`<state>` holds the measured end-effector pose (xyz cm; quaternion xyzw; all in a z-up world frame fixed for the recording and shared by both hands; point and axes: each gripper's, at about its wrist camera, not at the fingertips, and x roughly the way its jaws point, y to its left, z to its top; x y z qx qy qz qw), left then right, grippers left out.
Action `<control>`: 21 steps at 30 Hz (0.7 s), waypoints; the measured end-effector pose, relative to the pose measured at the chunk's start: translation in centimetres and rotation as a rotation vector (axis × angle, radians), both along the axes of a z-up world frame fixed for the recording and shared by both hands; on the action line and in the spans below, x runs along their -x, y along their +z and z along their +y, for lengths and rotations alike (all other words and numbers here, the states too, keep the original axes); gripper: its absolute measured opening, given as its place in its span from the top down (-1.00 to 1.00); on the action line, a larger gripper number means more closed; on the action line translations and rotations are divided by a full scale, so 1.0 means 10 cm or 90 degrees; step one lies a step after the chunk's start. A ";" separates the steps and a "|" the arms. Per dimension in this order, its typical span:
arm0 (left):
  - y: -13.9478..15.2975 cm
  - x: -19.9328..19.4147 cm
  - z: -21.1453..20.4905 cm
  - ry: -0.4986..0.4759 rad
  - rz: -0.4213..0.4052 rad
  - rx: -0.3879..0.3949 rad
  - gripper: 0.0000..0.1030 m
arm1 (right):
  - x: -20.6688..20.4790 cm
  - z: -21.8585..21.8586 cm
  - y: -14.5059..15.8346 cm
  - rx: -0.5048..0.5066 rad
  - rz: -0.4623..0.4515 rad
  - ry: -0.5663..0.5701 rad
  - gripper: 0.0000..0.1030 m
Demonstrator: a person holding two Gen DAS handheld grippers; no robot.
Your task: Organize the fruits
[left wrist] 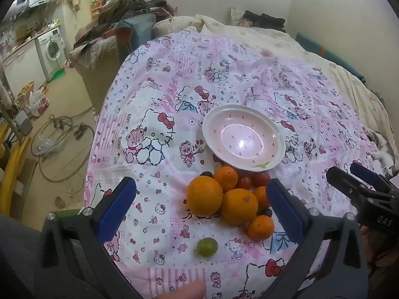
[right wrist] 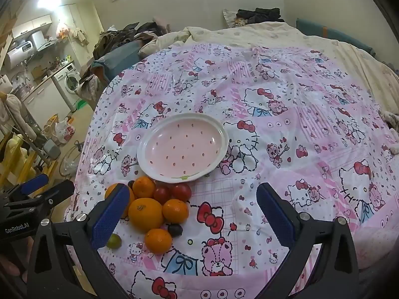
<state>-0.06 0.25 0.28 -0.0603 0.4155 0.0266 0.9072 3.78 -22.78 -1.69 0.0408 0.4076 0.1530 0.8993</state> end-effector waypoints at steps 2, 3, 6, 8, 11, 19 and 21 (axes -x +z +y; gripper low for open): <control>-0.01 0.00 0.00 0.000 0.000 -0.001 -0.99 | 0.02 0.01 0.01 0.001 -0.001 0.001 -1.00; 0.00 0.00 0.00 0.000 0.000 -0.001 -0.99 | 0.02 0.02 0.01 0.001 -0.001 0.000 -1.00; -0.01 0.00 0.01 0.000 0.000 0.000 -0.99 | 0.02 0.02 0.01 0.001 -0.002 0.000 -1.00; -0.01 0.01 0.01 0.000 0.000 0.000 -0.99 | 0.02 0.02 0.01 0.001 -0.002 0.000 -1.00; -0.01 0.00 0.01 0.000 0.000 0.000 -0.99 | 0.01 0.02 0.01 0.000 -0.002 0.000 -1.00; -0.01 0.00 0.01 0.001 0.001 0.000 -0.99 | 0.01 0.02 0.01 0.000 -0.001 0.000 -1.00; -0.02 0.00 0.02 0.001 0.001 0.000 -0.99 | 0.02 0.02 0.01 0.001 -0.002 0.000 -1.00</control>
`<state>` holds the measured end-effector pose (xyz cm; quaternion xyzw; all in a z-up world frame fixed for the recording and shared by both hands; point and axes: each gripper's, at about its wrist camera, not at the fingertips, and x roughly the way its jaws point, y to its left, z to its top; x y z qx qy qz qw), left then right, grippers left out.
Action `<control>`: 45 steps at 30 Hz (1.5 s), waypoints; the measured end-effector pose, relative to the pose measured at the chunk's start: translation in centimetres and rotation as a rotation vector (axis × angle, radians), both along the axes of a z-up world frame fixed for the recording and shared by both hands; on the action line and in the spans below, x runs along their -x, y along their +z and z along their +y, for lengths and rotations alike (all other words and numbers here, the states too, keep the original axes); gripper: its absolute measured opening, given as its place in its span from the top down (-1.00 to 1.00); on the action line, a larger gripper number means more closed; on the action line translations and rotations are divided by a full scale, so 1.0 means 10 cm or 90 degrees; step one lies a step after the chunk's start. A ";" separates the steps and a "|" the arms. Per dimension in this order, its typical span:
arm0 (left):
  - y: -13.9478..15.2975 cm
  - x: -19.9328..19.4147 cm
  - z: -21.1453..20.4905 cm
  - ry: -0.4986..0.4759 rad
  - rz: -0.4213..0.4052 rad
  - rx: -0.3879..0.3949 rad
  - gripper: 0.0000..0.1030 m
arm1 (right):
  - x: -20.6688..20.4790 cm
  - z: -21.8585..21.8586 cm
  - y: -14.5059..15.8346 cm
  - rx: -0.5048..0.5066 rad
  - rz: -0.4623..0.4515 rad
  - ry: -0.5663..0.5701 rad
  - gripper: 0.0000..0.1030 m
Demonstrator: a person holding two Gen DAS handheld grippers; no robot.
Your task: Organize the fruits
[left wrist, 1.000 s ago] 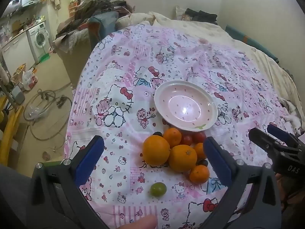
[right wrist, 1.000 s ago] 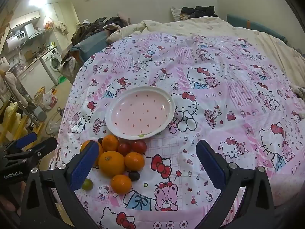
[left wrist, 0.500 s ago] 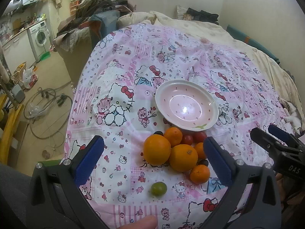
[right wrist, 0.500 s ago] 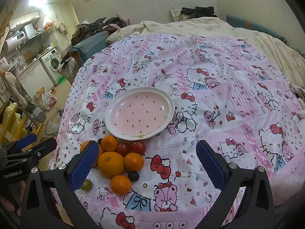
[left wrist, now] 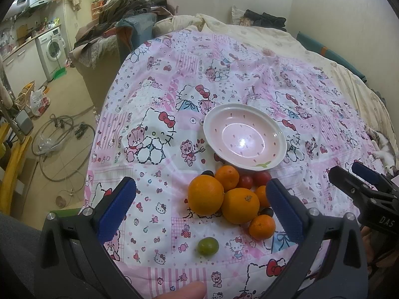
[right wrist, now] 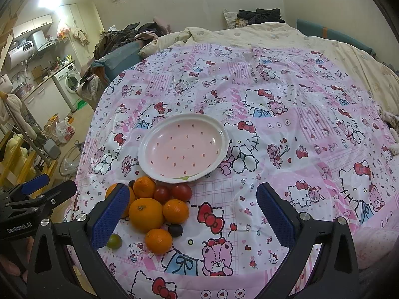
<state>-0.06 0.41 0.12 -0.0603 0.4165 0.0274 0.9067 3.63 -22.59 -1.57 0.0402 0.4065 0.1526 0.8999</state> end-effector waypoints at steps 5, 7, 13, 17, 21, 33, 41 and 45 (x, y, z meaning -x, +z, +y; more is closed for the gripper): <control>-0.05 -0.01 0.02 0.002 0.000 0.000 -0.99 | -0.01 -0.01 0.00 0.001 -0.001 -0.002 -1.00; -0.05 -0.01 0.02 0.002 0.001 0.001 -0.99 | -0.02 0.00 -0.01 0.002 0.000 -0.002 -1.00; -0.06 -0.01 0.02 0.002 0.002 -0.001 -0.99 | -0.01 0.00 -0.02 0.003 -0.001 -0.002 -1.00; -0.06 -0.01 0.02 0.003 0.002 -0.002 -0.99 | -0.01 0.00 -0.03 0.003 0.000 -0.002 -1.00; -0.08 0.01 0.03 0.004 0.002 -0.005 -0.99 | -0.01 0.00 -0.03 0.002 0.000 -0.002 -1.00; -0.09 0.00 0.03 0.004 0.003 -0.005 -0.99 | -0.02 0.00 -0.04 0.004 0.001 -0.001 -1.00; -0.11 0.01 0.02 0.003 0.003 -0.006 -0.99 | -0.04 0.01 -0.08 0.008 0.009 -0.002 -1.00; -0.10 0.02 0.00 0.004 0.003 -0.012 -0.99 | -0.05 0.00 -0.10 0.009 0.014 -0.006 -1.00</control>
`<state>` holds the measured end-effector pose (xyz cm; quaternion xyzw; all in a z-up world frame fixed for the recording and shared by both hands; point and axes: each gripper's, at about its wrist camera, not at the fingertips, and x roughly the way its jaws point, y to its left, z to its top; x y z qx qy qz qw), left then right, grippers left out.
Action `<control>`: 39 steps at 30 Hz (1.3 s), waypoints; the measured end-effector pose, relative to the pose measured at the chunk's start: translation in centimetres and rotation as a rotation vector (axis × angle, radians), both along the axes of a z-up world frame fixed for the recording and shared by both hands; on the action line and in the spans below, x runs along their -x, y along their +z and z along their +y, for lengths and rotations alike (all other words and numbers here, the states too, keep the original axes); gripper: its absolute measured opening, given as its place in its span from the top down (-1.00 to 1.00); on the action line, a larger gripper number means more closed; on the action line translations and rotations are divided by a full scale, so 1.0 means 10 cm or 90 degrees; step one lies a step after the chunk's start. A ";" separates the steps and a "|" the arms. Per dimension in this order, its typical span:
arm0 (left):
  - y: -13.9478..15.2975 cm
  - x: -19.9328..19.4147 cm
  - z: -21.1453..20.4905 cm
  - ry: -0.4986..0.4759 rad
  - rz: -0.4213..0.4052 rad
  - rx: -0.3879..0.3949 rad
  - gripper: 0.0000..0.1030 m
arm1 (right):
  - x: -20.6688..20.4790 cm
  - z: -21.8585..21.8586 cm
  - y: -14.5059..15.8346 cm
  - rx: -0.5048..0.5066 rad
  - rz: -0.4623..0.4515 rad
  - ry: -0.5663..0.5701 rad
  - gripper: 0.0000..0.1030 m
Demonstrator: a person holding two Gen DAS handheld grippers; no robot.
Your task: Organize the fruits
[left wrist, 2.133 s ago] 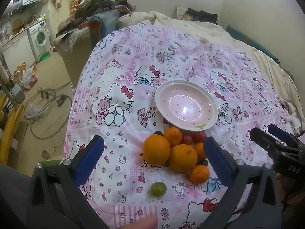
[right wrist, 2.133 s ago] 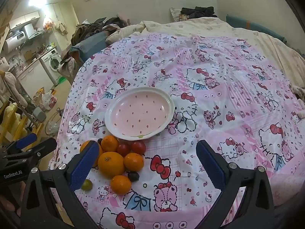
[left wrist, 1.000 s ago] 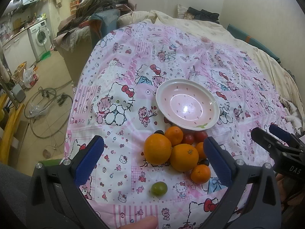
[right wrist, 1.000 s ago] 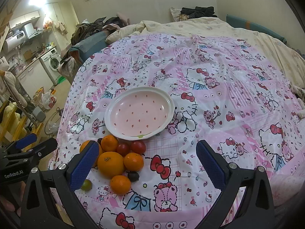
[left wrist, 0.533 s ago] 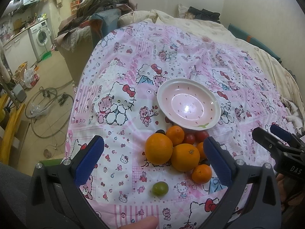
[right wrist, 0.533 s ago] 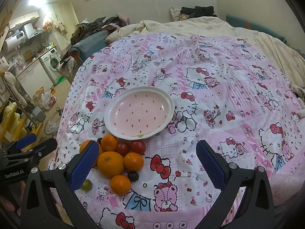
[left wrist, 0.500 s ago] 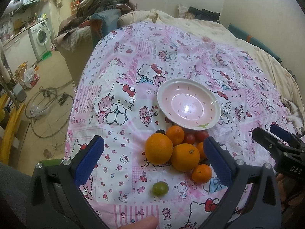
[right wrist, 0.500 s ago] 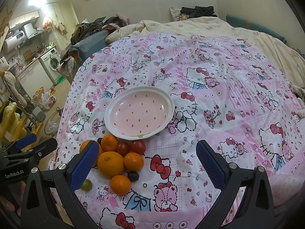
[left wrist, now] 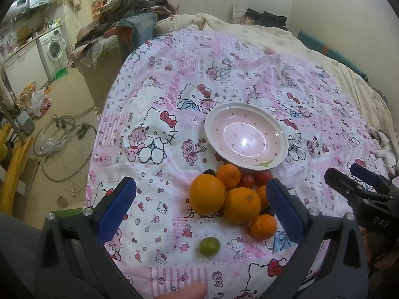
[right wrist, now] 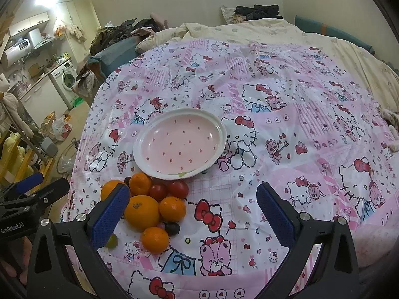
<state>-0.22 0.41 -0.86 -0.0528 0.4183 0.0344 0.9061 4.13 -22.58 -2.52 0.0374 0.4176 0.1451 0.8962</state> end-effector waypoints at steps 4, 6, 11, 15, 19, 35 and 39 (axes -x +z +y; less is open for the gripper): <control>-0.01 0.00 0.01 0.006 0.006 0.001 -0.99 | 0.00 -0.01 0.01 -0.002 -0.003 -0.002 -1.00; 0.01 0.00 0.02 0.010 0.006 -0.001 -0.99 | -0.01 -0.01 0.01 -0.001 -0.002 -0.002 -1.00; 0.02 -0.01 0.03 0.012 0.010 -0.002 -0.99 | -0.02 -0.02 0.00 -0.007 0.012 0.005 -1.00; 0.02 -0.03 0.04 0.016 0.016 -0.002 -0.99 | -0.07 -0.04 -0.09 -0.048 0.059 0.018 -1.00; 0.02 -0.04 0.07 0.025 0.021 0.000 -0.99 | -0.13 -0.05 -0.25 -0.085 0.125 0.031 -0.99; -0.10 -0.09 0.26 0.075 0.061 0.008 -0.99 | -0.22 0.55 -1.13 -0.047 0.337 0.160 -0.21; -0.12 -0.09 0.29 0.080 0.068 0.005 -0.99 | -0.19 0.64 -1.15 -0.023 0.326 0.179 0.12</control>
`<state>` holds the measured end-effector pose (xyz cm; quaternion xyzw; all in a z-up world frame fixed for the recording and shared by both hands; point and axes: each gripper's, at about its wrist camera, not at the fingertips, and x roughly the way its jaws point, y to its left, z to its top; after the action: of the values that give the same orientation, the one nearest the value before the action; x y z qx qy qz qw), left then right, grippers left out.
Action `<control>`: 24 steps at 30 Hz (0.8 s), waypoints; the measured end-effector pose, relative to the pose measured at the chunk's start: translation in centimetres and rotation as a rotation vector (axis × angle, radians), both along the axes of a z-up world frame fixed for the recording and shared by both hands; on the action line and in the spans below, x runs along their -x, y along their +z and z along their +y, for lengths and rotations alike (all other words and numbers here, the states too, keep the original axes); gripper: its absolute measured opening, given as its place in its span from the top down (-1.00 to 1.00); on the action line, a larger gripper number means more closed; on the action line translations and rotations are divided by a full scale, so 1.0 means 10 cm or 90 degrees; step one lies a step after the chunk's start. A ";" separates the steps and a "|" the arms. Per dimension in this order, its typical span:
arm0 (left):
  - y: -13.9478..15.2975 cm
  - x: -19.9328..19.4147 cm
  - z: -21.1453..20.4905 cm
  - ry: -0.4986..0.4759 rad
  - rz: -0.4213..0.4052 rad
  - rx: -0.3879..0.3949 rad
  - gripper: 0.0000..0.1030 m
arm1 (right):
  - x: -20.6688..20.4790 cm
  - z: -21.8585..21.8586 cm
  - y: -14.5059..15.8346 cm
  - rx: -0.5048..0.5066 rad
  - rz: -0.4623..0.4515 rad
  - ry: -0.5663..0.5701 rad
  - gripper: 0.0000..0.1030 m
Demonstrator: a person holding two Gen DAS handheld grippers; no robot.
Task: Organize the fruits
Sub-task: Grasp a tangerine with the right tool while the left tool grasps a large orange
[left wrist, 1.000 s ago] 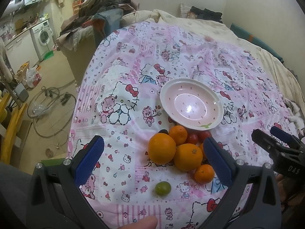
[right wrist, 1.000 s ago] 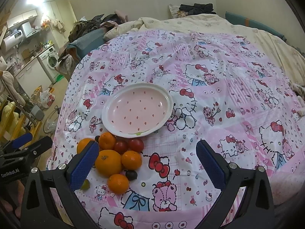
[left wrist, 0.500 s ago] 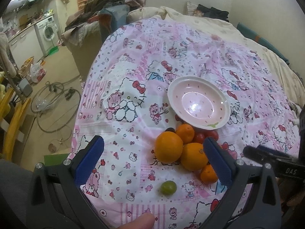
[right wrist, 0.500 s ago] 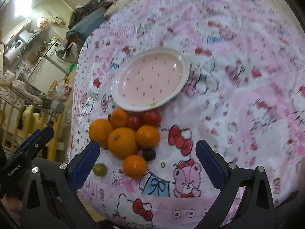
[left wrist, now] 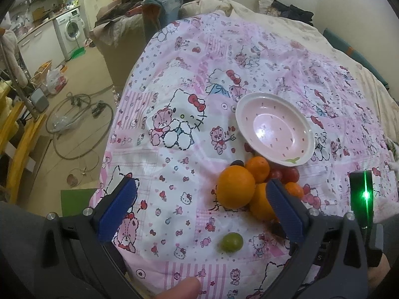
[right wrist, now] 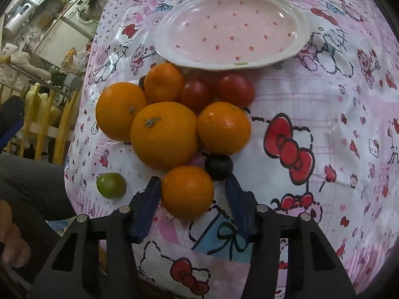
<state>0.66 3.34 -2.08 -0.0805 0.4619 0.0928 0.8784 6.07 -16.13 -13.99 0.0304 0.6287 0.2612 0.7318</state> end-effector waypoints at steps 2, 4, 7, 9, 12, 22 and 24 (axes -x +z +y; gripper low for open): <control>-0.02 0.00 0.01 0.003 0.005 0.000 -0.99 | 0.02 0.01 0.00 -0.010 0.000 0.013 0.18; -0.05 -0.02 0.02 0.007 0.015 0.001 -0.99 | 0.03 -0.02 0.03 -0.015 -0.004 0.019 0.19; -0.10 -0.05 0.04 0.008 0.033 0.004 -0.99 | 0.03 -0.12 0.07 -0.041 0.004 0.009 0.20; -0.15 -0.07 0.06 0.010 0.052 0.006 -0.99 | 0.03 -0.24 0.19 -0.059 -0.011 -0.012 0.20; -0.28 -0.17 0.08 0.013 0.104 0.019 -0.99 | 0.02 -0.47 0.38 -0.075 -0.047 -0.057 0.20; -0.63 -0.62 -0.17 -0.018 0.207 0.093 -0.76 | -0.14 -0.94 0.54 -0.116 -0.071 -0.163 0.20; -0.68 -0.69 -0.16 -0.012 0.210 0.105 -0.69 | -0.15 -0.93 0.54 -0.119 -0.070 -0.167 0.20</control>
<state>7.56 1.73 -8.86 -0.1316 0.6067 0.0586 0.7818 7.57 -25.48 -8.55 0.1659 0.5516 0.2217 0.7868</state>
